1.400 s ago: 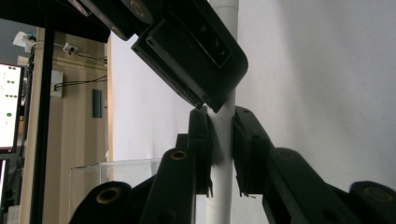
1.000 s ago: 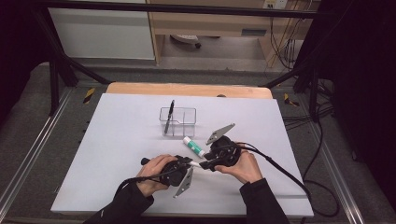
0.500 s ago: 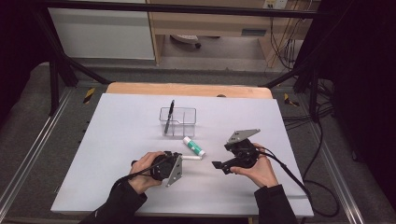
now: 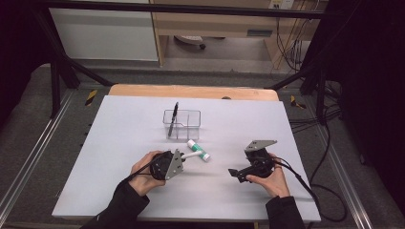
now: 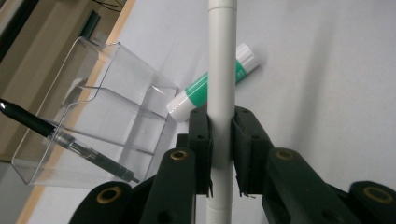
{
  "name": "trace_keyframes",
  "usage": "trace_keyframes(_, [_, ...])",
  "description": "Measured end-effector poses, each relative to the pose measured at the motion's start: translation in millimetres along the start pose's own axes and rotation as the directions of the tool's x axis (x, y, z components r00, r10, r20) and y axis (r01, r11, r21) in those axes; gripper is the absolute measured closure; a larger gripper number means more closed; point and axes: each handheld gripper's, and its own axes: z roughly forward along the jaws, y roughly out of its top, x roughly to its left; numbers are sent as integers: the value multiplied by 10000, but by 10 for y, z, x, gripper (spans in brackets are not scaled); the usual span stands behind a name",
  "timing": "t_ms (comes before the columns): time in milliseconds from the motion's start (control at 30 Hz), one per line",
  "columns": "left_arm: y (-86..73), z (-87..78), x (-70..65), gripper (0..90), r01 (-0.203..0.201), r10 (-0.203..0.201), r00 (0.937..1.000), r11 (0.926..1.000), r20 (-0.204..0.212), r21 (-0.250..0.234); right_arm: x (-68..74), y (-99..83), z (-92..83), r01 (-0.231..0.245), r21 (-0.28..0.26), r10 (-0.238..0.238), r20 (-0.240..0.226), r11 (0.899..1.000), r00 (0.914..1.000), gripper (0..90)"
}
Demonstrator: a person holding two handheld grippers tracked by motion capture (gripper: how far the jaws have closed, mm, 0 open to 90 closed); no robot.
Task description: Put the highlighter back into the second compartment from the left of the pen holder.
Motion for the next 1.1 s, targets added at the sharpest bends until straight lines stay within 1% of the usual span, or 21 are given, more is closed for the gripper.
trace_keyframes(100, [-7,-14,37,775,601,-602,9981,9981,-93,-149,-42,-67,-25,-77,-248,81,155,9997,9998,19])
trace_keyframes(167, [-10,-25,67,775,1103,-1107,9938,9934,-105,-300,-68,-113,-41,-230,-448,238,183,9987,9995,11])
trace_keyframes(233, [-14,-36,97,775,1579,-1586,9873,9865,-122,-437,-96,-160,-51,-320,-529,332,206,9981,9992,9])
trace_keyframes(300, [-20,-52,134,775,2100,-2109,9774,9761,-116,-564,-123,-213,-62,-370,-617,384,224,9974,9990,7])
trace_keyframes(333, [-25,-62,154,775,2377,-2390,9709,9694,-136,-620,-130,-237,-68,-473,-629,487,205,9969,9986,7])
trace_keyframes(400, [-38,-80,194,775,2906,-2920,9564,9537,-67,-779,-144,-287,-79,-442,-734,457,192,9963,9988,7])
trace_keyframes(433, [-44,-86,213,776,3217,-3233,9463,9426,-38,-900,-143,-311,-86,-498,-715,510,148,9962,9986,7])
trace_keyframes(533, [-51,-105,273,775,3798,-3821,9241,9175,28,-1186,-158,-378,-93,-368,-592,386,285,9976,9988,7])
trace_keyframes(600, [-54,-114,311,775,4131,-4156,9095,9006,107,-1352,-173,-413,-101,-489,-620,506,263,9969,9984,7])
trace_keyframes(633, [-55,-118,326,775,4216,-4243,9055,8962,104,-1381,-187,-430,-105,-480,-631,500,314,9969,9983,7])
trace_keyframes(700, [-51,-128,367,775,4430,-4460,8949,8838,149,-1506,-205,-454,-122,-610,-597,630,318,9964,9975,7])
trace_keyframes(733, [-50,-131,386,775,4528,-4563,8897,8776,151,-1575,-212,-465,-126,-536,-570,559,392,9969,9977,7])
trace_keyframes(767, [-49,-134,406,776,4635,-4675,8839,8708,156,-1640,-218,-475,-131,-569,-585,590,353,9967,9976,7])
trace_keyframes(800, [-46,-134,427,775,4777,-4819,8760,8617,190,-1708,-222,-487,-135,-648,-604,667,302,9961,9973,7])
trace_keyframes(833, [-44,-139,449,775,4841,-4897,8718,8576,118,-1738,-228,-496,-138,-653,-555,673,341,9963,9972,7])
trace_keyframes(867, [-39,-142,469,775,4870,-4941,8694,8545,69,-1807,-231,-504,-141,-639,-548,660,379,9964,9971,7])
trace_keyframes(900, [-33,-142,486,775,4995,-5071,8618,8450,105,-1907,-241,-513,-146,-576,-558,600,427,9968,9973,7])
trace_keyframes(933, [-26,-142,504,775,5101,-5179,8553,8373,135,-1968,-242,-519,-153,-651,-567,674,384,9963,9970,7])
trace_keyframes(1000, [-5,-139,542,776,5193,-5300,8480,8294,36,-2059,-252,-529,-160,-680,-597,706,417,9959,9966,7])
trace_keyframes(1033, [4,-138,565,775,5278,-5391,8422,8233,32,-2087,-255,-533,-163,-706,-573,729,381,9959,9966,7])
trace_keyframes(1100, [28,-133,604,775,5451,-5586,8294,8060,80,-2306,-255,-536,-166,-684,-557,706,383,9961,9968,7])
